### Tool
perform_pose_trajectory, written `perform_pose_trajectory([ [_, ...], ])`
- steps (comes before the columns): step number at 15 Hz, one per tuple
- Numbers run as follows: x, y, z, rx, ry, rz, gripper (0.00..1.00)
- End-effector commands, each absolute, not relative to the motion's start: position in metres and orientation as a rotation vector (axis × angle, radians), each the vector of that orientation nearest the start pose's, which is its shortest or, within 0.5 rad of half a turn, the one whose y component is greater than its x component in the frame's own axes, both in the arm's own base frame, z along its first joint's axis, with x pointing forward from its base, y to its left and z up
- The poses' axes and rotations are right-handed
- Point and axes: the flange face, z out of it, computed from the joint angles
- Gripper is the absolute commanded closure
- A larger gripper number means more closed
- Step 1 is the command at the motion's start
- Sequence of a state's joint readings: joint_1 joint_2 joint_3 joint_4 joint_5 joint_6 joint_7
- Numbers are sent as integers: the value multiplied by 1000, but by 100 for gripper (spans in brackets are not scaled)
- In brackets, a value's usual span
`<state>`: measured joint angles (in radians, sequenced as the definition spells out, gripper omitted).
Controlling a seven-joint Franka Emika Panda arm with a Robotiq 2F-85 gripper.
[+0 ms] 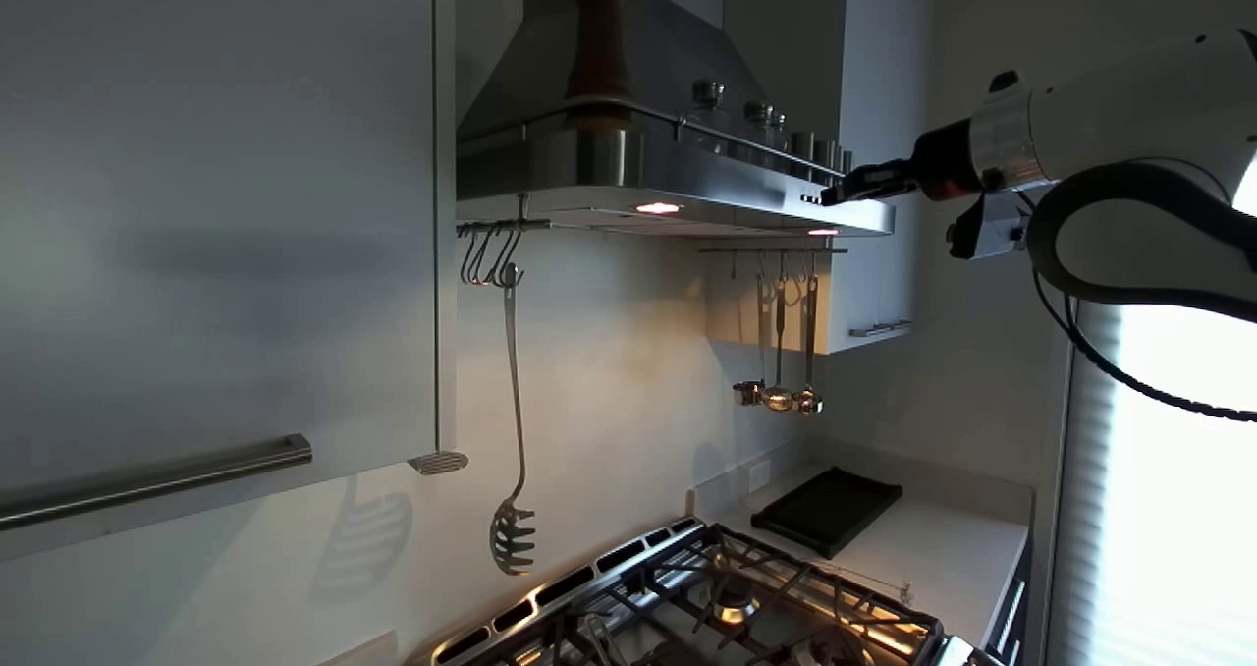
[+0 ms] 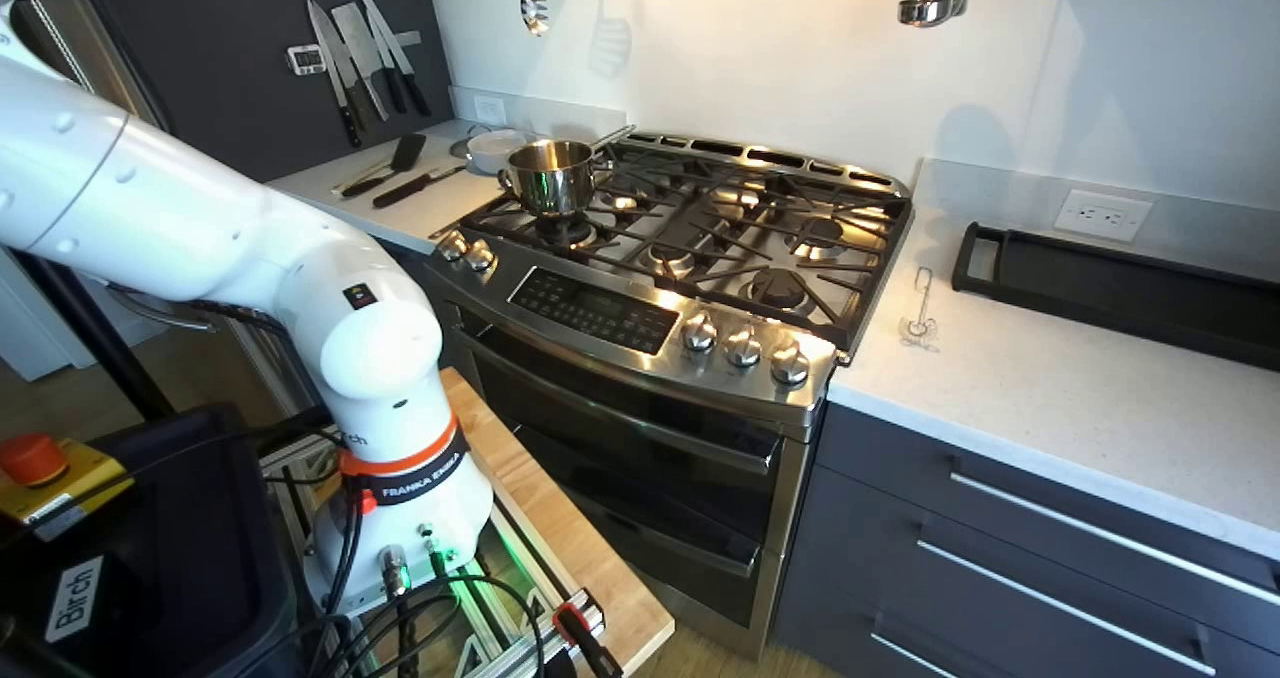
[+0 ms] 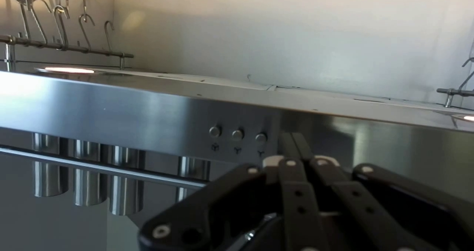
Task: Press the far left button on the under the counter lights rack to turn of the under the counter lights
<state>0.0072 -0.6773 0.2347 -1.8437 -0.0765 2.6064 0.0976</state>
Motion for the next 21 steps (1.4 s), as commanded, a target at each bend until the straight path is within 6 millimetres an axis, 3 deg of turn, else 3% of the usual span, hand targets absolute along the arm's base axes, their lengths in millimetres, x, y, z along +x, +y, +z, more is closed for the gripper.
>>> perform_pose_trajectory([
  [1,293,146,917,-2333,-282,-2084,100],
  [21,314,152,918,-2289,-313,-2084,100],
])
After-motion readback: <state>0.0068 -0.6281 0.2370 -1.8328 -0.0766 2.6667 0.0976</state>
